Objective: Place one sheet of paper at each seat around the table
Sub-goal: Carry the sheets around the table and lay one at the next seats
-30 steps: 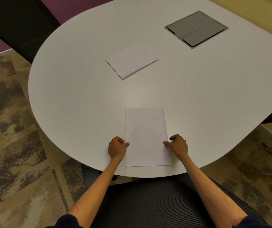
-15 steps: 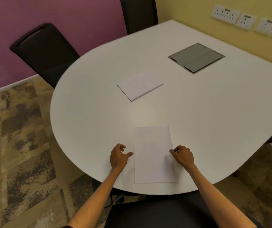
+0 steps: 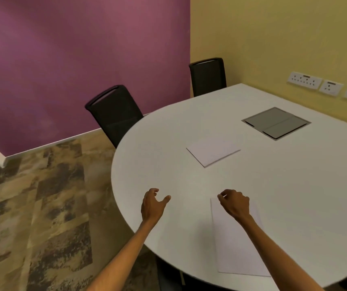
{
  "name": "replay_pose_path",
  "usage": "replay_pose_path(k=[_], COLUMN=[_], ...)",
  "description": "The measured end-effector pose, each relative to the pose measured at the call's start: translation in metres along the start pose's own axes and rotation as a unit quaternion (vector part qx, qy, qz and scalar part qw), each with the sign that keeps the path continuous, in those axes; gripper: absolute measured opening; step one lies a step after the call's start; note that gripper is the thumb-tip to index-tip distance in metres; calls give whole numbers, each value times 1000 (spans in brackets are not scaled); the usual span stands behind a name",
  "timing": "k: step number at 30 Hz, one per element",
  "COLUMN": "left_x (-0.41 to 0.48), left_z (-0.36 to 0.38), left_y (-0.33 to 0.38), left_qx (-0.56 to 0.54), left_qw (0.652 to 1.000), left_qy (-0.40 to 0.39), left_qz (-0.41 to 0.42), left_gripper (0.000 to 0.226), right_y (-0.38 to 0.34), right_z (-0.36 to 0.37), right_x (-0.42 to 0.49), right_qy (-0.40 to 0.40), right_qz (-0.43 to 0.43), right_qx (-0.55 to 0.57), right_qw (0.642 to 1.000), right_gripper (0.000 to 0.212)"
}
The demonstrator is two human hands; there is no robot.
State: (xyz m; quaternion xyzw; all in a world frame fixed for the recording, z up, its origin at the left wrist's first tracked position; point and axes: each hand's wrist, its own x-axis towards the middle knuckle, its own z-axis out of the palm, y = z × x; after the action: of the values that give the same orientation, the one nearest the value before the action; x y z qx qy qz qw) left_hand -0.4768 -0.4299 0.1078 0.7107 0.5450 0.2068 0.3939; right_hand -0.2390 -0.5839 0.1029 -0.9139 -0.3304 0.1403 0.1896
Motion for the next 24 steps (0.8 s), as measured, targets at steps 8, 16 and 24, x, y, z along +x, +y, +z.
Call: replay_pose_path(k=[8,16,24], left_x=[62,116,175], left_z=[-105,-190,-239], left_y=[-70,-123,-154], left_qx=[151,151,148], left_qw=[985,985,986], left_qy=[33,31,48], left_qz=[79,72,56], left_gripper=[81,90,92], right_y=[-119,-223,-300], right_z=[64,115,142], right_x=[-16,-20,15], right_qy=[62,67,59], right_qz=[13,16,0], right_qx=[27,49,40], right_qw=[998,996,997], right_gripper=[49,58,59])
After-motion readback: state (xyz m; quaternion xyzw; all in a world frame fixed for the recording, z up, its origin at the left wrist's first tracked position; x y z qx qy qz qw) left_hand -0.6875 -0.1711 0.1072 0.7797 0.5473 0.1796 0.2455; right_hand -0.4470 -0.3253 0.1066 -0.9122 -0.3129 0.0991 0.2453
